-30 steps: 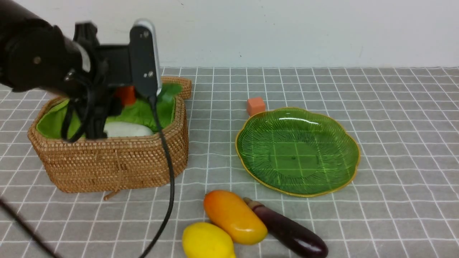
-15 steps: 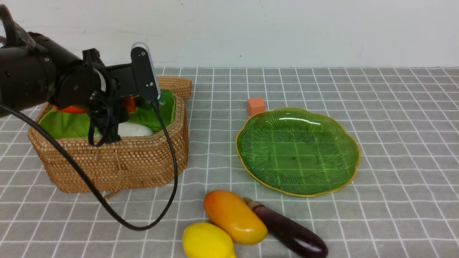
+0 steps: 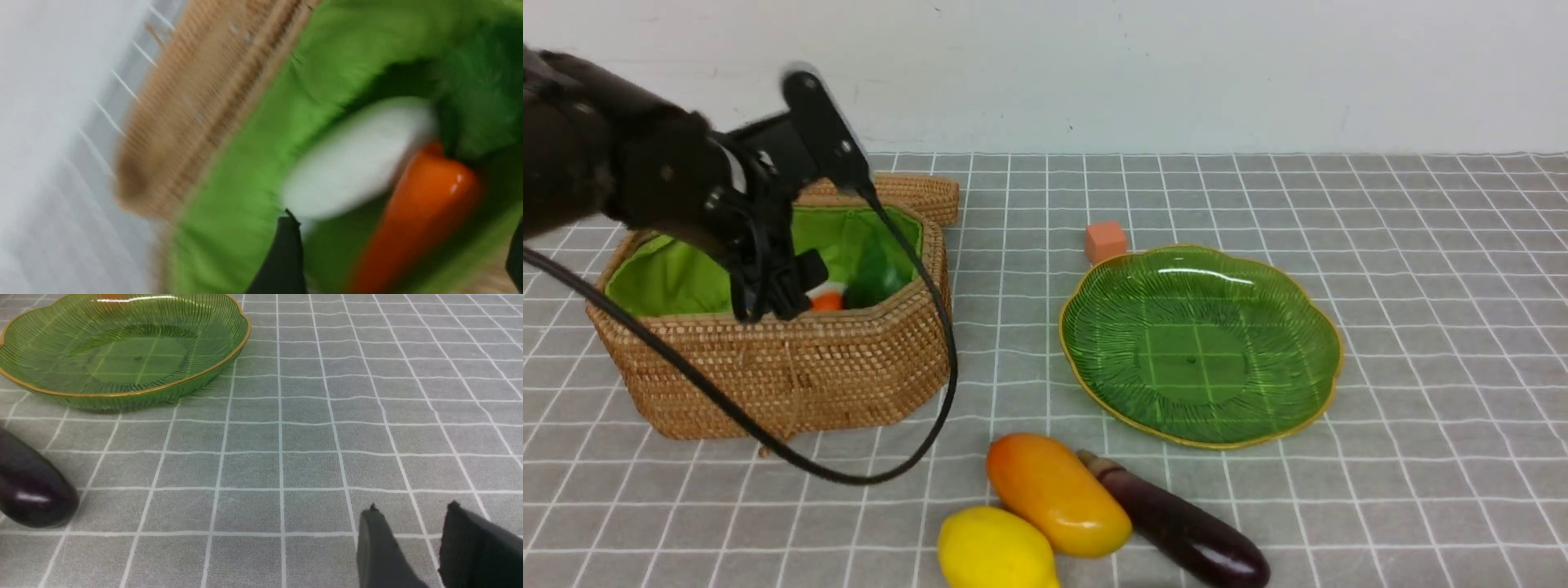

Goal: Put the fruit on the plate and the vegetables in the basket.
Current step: Use the left arm to grab a carrot and put it into the left basket, then grab a lemon with your left arm and place it on the plate on the right

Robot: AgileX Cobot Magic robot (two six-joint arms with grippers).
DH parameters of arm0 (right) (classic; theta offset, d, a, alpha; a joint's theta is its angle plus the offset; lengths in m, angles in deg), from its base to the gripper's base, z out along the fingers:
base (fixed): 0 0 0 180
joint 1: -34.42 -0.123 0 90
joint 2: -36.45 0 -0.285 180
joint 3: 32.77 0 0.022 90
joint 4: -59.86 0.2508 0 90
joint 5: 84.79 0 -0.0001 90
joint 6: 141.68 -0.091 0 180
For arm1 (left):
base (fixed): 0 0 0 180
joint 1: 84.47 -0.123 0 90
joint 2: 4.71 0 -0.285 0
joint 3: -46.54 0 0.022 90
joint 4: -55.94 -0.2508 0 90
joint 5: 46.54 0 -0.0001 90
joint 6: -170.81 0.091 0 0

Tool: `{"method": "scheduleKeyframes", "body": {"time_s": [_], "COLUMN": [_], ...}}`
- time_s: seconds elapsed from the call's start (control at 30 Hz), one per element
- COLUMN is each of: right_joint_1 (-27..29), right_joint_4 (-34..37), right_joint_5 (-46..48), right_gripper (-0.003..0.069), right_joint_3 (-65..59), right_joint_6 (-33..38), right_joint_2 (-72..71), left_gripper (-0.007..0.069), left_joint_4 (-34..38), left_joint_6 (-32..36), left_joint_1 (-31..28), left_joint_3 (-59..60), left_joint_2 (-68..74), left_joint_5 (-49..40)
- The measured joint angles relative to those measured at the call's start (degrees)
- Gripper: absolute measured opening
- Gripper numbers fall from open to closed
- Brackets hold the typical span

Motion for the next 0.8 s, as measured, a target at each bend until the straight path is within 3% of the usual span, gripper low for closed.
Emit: {"method": "scheduleKeyframes", "body": {"time_s": [0.1, 0.2, 0.33, 0.43, 0.53, 0.57, 0.6, 0.67, 0.77, 0.8], "right_joint_1": [0.00, 0.00, 0.00, 0.00, 0.00, 0.00, 0.00, 0.00, 0.00, 0.00], "right_joint_4": [0.00, 0.00, 0.00, 0.00, 0.00, 0.00, 0.00, 0.00, 0.00, 0.00], "right_joint_5": [0.00, 0.00, 0.00, 0.00, 0.00, 0.00, 0.00, 0.00, 0.00, 0.00], "right_gripper": [0.0240, 0.0240, 0.0240, 0.0240, 0.0240, 0.0240, 0.0240, 0.0240, 0.0240, 0.0240], "right_joint_3": [0.00, 0.00, 0.00, 0.00, 0.00, 0.00, 0.00, 0.00, 0.00, 0.00], "right_joint_6": [0.00, 0.00, 0.00, 0.00, 0.00, 0.00, 0.00, 0.00, 0.00, 0.00], "right_joint_2": [0.00, 0.00, 0.00, 0.00, 0.00, 0.00, 0.00, 0.00, 0.00, 0.00], "left_gripper": [0.0617, 0.0543, 0.0473, 0.0434, 0.0426, 0.0426, 0.0426, 0.0426, 0.0426, 0.0426], "left_joint_4": [10.00, 24.04, 31.76, 32.60, 30.85, 30.85, 28.85, 25.91, 21.57, 21.30], "left_joint_6": [-8.30, -21.72, -25.45, -27.74, -40.09, -40.09, -50.66, -64.34, -79.71, -80.46], "left_joint_1": [0.00, 0.00, 2.93, 10.24, 16.79, 17.16, 19.28, 21.12, 22.15, 22.11], "left_joint_3": [0.00, 0.00, 1.49, 5.41, 9.21, 9.45, 10.89, 11.89, 12.08, 12.08], "left_joint_2": [-2.65, -4.02, -4.44, -6.29, -7.81, -7.81, -7.95, -7.28, -5.60, -5.48], "left_joint_5": [-6.66, -16.71, -28.32, -31.56, -29.33, -29.33, -26.56, -22.30, -17.80, -17.57]}}
